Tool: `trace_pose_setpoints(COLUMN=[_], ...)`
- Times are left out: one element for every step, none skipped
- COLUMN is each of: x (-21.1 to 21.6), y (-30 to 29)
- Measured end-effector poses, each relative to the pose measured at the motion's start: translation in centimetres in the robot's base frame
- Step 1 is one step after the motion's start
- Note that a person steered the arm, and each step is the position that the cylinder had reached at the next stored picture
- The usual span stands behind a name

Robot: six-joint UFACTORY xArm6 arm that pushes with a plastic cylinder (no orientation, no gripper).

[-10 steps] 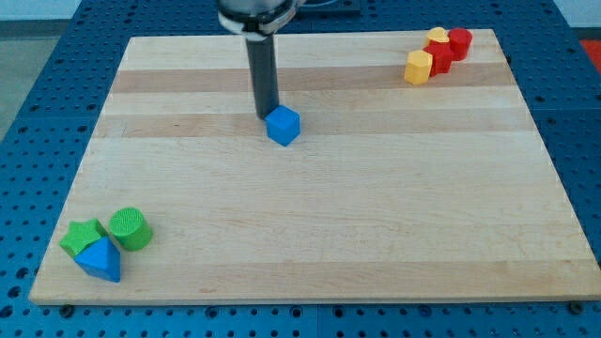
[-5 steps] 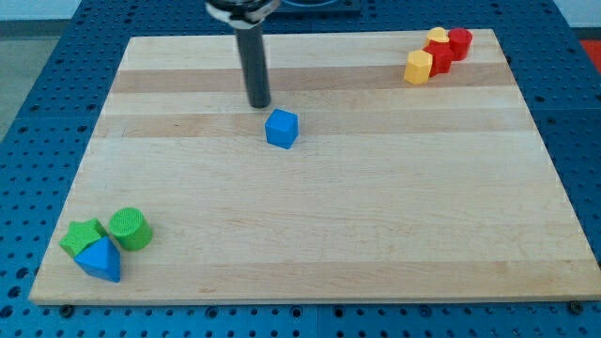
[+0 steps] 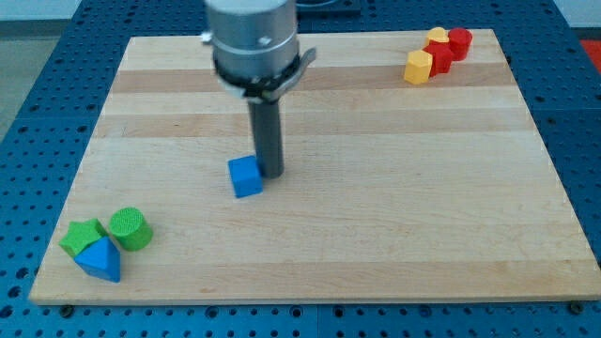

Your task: Push the blue cube closer to the green circle

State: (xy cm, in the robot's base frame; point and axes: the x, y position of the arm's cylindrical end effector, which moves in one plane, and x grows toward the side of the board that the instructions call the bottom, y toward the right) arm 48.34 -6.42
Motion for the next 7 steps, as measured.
trace_pose_setpoints(x=[4.0,5.5,5.4,3.6,1.9,0.6,0.1], y=[-2.2,-2.8,-2.5,2.3,2.3,-0.9,-3.7])
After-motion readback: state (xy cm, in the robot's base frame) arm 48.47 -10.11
